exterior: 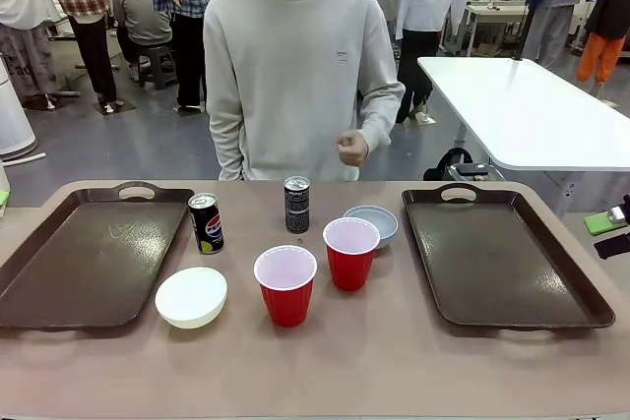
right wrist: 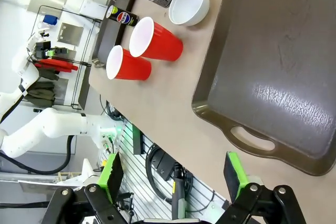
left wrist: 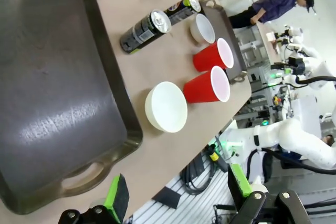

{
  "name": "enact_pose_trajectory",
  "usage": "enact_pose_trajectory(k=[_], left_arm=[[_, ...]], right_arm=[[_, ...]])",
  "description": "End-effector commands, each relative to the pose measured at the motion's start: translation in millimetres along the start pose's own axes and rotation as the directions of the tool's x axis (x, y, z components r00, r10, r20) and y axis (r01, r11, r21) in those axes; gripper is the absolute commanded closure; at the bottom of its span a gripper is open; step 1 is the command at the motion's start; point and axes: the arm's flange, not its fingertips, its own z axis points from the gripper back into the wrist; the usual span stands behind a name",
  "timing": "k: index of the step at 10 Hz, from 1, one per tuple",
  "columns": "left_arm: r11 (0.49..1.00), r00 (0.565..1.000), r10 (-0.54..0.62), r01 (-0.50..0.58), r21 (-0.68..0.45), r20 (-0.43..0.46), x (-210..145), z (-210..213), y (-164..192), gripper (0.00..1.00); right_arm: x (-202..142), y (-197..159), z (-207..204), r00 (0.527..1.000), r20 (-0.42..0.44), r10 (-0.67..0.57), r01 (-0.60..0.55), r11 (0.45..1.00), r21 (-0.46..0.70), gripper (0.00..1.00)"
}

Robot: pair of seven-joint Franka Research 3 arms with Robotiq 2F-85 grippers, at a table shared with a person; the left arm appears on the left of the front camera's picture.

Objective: Prepare tableware on both trays.
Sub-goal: Pick up a Picnic Bowl from the table and place it on a Handle tray.

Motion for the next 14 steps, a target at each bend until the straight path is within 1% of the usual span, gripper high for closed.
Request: enact_pose_trajectory(k=[1, 4, 5, 6, 7, 8, 9, 10, 11, 13, 14], left_arm=[[1.000, 1.000, 0.004, -0.004, -0.019, 0.010, -0.6, 1.4, 1.9, 0.00], [1.000, 1.000, 0.004, -0.004, -0.019, 0.010, -0.6, 1.4, 1.9, 0.00], [1.000, 1.000, 0.001, -0.001, 0.000, 0.000, 0.0, 0.0, 0.2, 0.00], [0.994, 0.998, -0.049, 0.051, 0.094, -0.027, 2.7, -18.9, -17.0, 0.00], [0.992, 0.997, -0.067, 0.070, 0.104, -0.032, 7.2, -22.4, -29.6, 0.00], [0.987, 0.997, -0.079, 0.081, 0.137, -0.020, 10.7, -22.2, -38.5, 0.00], [0.964, 0.993, -0.118, 0.120, 0.237, -0.024, 12.7, -28.3, -49.9, 0.00], [0.914, 0.983, -0.168, 0.185, 0.362, -0.079, 10.9, -46.8, -71.6, 0.00], [0.867, 0.969, -0.201, 0.244, 0.435, -0.144, 16.6, -68.9, -89.4, 0.00], [0.780, 0.933, -0.240, 0.350, 0.520, -0.268, 18.4, -120.5, -114.8, 0.00], [0.734, 0.910, -0.264, 0.405, 0.545, -0.321, 8.9, -153.1, -123.8, 0.00]], right_arm=[[1.7, 0.2, -1.1, 1.000, 0.007, 0.002, -0.002, 1.000, 0.018, 0.00], [1.7, 0.2, -1.1, 1.000, 0.007, 0.002, -0.002, 1.000, 0.018, 0.00], [1.7, 0.2, -1.1, 1.000, 0.007, 0.002, -0.002, 1.000, 0.018, 0.00], [1.7, 0.2, -1.1, 1.000, 0.007, 0.002, -0.002, 1.000, 0.018, 0.00], [1.7, 0.2, -1.1, 1.000, 0.007, 0.002, -0.002, 1.000, 0.018, 0.00], [1.7, 0.2, -1.1, 1.000, 0.007, 0.002, -0.002, 1.000, 0.018, 0.00], [1.7, 0.2, -1.1, 1.000, 0.007, 0.002, -0.002, 1.000, 0.018, 0.00], [1.7, 0.2, -1.1, 1.000, 0.007, 0.002, -0.002, 1.000, 0.018, 0.00], [1.7, 0.2, -1.1, 1.000, 0.007, 0.002, -0.002, 1.000, 0.018, 0.00], [1.7, 0.2, -1.1, 1.000, 0.007, 0.002, -0.002, 1.000, 0.018, 0.00], [1.7, 0.2, -1.1, 1.000, 0.007, 0.002, -0.002, 1.000, 0.018, 0.00]])
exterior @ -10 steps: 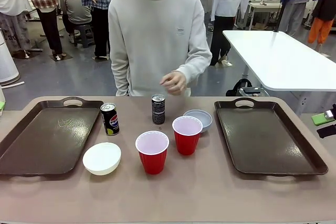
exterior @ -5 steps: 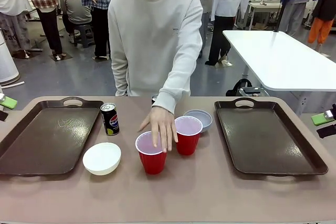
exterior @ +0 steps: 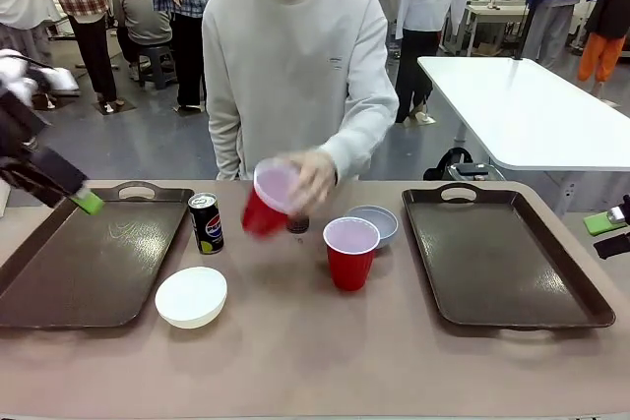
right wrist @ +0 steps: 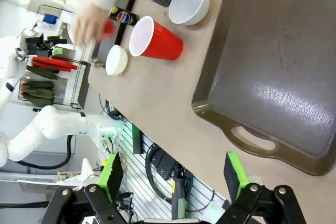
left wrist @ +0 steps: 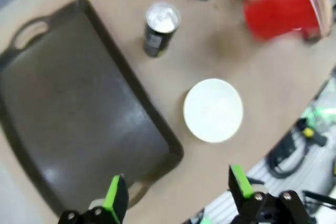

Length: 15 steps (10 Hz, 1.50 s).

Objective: Prepare tableware on both trays.
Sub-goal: Pick up a Picnic Bowl from the table and place it on a Handle tray.

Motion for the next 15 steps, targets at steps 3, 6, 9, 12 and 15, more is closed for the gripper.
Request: enact_pose_trajectory(k=[3, 6, 9, 12, 15], left_arm=[[0.972, 0.980, -0.147, 0.169, 0.166, -0.134, -41.6, -110.5, -65.6, 0.00], [0.960, 0.963, -0.181, 0.217, 0.177, -0.197, -74.1, -151.5, -64.5, 0.00], [0.962, 0.962, -0.200, 0.230, 0.150, -0.187, 25.1, -109.9, -86.8, 0.00], [0.978, 0.953, -0.161, 0.188, 0.085, -0.256, 10.9, -161.6, -66.2, 0.00], [0.978, 0.953, -0.166, 0.192, 0.079, -0.254, 9.1, -175.0, -64.6, 0.00]], right_arm=[[1.3, -0.8, -0.2, 1.000, 0.011, 0.000, -0.001, 1.000, 0.021, 0.00], [1.3, -0.8, -0.2, 1.000, 0.011, 0.000, -0.001, 1.000, 0.021, 0.00], [1.3, -0.8, -0.2, 1.000, 0.011, 0.000, -0.001, 1.000, 0.021, 0.00], [1.3, -0.8, -0.2, 1.000, 0.011, 0.000, -0.001, 1.000, 0.021, 0.00], [1.3, -0.8, -0.2, 1.000, 0.011, 0.000, -0.001, 1.000, 0.021, 0.00]])
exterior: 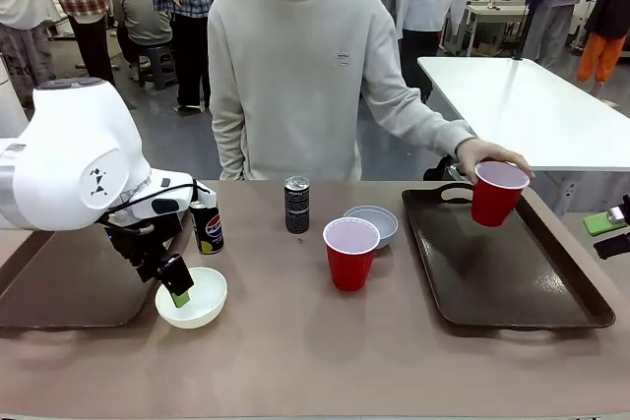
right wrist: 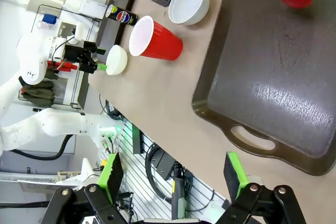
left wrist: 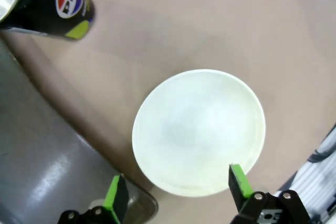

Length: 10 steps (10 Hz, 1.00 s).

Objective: Prepare tableware on both trays.
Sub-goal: Pick up a Picnic Bowl from the table and place it on a Handle tray.

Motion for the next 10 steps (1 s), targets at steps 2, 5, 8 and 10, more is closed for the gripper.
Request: enact_pose_trajectory(k=[2, 5, 8, 10], left_arm=[[1.000, 1.000, 0.006, -0.007, 0.028, 0.019, -3.3, -14.9, -0.3, 0.58], [0.998, 0.999, 0.038, -0.037, 0.049, -0.014, 2.6, -32.6, 1.4, 1.00], [0.994, 0.997, 0.075, -0.074, 0.085, -0.016, 5.1, -35.9, -1.0, 1.00], [0.985, 0.991, 0.131, -0.129, 0.113, -0.006, 4.4, -29.0, -0.5, 1.00]], right_arm=[[1.3, -1.0, -0.3, 1.000, 0.012, 0.001, -0.001, 1.000, 0.021, 0.00], [1.3, -1.0, -0.3, 1.000, 0.012, 0.001, -0.001, 1.000, 0.021, 0.00], [1.3, -1.0, -0.3, 1.000, 0.012, 0.001, -0.001, 1.000, 0.021, 0.00], [1.3, -1.0, -0.3, 1.000, 0.012, 0.001, -0.001, 1.000, 0.021, 0.00]])
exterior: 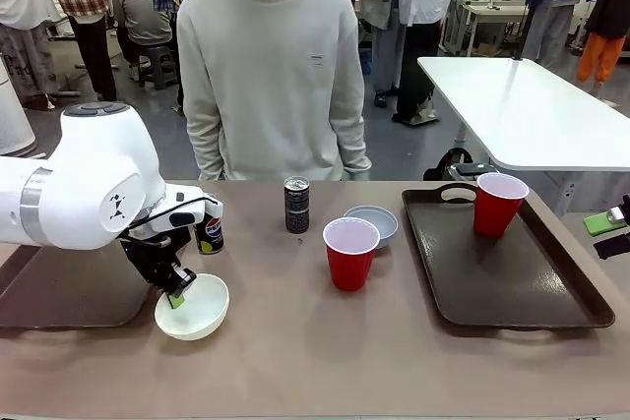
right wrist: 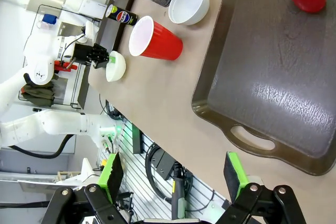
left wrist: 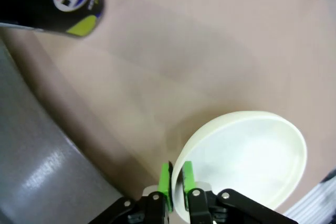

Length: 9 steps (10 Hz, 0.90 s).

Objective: Prepare tableware on both trays.
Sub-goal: Pick up a Picnic Bowl from the table and place it on a Handle tray.

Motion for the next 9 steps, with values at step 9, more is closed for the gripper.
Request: enact_pose_trajectory(k=[9], left_arm=[[0.901, 0.901, 0.433, -0.433, -0.011, -0.001, 12.8, 100.8, 9.1, 1.00]], right_arm=[[1.3, -1.0, -0.3, 1.000, 0.012, 0.001, -0.001, 1.000, 0.021, 0.00]])
